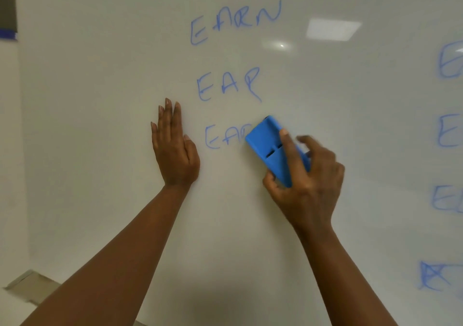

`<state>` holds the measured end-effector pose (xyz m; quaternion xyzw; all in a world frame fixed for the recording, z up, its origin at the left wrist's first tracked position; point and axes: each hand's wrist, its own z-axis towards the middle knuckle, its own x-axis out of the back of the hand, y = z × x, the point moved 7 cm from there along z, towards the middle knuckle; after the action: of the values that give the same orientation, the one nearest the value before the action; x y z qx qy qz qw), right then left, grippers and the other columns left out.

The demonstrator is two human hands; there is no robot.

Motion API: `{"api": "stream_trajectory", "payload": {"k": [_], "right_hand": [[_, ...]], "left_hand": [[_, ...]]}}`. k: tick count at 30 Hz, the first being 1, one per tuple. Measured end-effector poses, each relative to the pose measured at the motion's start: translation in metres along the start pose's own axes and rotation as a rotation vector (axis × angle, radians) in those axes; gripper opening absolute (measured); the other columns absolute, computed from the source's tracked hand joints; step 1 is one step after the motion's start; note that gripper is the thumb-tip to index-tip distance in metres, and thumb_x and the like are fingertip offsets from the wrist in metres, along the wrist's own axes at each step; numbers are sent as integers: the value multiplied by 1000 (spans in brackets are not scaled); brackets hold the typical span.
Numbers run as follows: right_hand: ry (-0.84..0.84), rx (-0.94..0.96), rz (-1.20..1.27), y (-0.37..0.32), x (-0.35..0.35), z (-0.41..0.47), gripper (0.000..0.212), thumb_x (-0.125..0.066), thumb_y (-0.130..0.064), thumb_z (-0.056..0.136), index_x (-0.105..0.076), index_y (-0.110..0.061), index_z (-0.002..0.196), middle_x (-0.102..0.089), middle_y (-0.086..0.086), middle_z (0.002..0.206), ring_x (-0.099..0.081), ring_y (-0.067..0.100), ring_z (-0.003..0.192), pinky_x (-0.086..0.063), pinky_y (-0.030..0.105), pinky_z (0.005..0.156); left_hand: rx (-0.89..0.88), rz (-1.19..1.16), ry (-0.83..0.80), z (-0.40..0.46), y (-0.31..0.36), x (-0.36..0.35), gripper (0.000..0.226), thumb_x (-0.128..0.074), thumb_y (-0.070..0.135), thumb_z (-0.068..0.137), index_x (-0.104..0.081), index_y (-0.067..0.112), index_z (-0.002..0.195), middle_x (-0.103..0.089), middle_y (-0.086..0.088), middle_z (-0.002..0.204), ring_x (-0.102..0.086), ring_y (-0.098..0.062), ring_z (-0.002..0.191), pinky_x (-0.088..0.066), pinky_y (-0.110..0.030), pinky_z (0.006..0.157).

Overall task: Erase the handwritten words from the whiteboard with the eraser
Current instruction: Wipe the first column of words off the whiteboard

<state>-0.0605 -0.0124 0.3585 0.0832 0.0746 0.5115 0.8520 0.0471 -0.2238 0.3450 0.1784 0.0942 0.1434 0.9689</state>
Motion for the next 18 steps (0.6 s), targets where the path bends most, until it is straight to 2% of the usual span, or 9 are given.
{"api": "stream_trajectory", "payload": {"k": [2,3,6,13,18], "right_hand": [[37,-79,-3,3,0,9,57,-63,-24,70,-53,-12,126,-47,6,114,-51,26,88,-38,37,64],[43,-84,-17,-1,-1,12,56,-64,-22,70,-56,-11,124,-52,7,111,-53,27,87,-39,37,64],[25,-20,-23,-22,-8,18,56,-69,-18,65,-61,-7,119,-66,11,102,-61,32,81,-44,35,63],[-69,121,16,-48,-17,12,57,-72,-19,60,-64,-9,116,-68,7,100,-62,29,78,-45,32,62],[-31,-13,-11,-29,-16,25,55,-70,-20,65,-62,-8,119,-66,12,100,-62,31,81,-45,35,63]], "left_hand": [[1,-1,-2,0,-1,0,64,-27,11,79,-34,1,142,-30,-16,150,-22,-25,141,-11,-40,117],[0,-3,-2,0,-1,0,64,-26,11,79,-34,1,142,-30,-16,150,-22,-25,141,-11,-40,117],[0,-9,-4,-1,-2,-1,63,-27,11,80,-34,1,142,-30,-15,150,-22,-24,141,-12,-41,117],[1,-18,-14,-1,-2,0,63,-26,11,80,-34,2,142,-30,-15,151,-20,-21,141,-9,-36,117],[-5,-16,-2,-2,-1,1,62,-26,11,80,-35,1,141,-31,-15,150,-21,-20,140,-11,-38,117]]}}
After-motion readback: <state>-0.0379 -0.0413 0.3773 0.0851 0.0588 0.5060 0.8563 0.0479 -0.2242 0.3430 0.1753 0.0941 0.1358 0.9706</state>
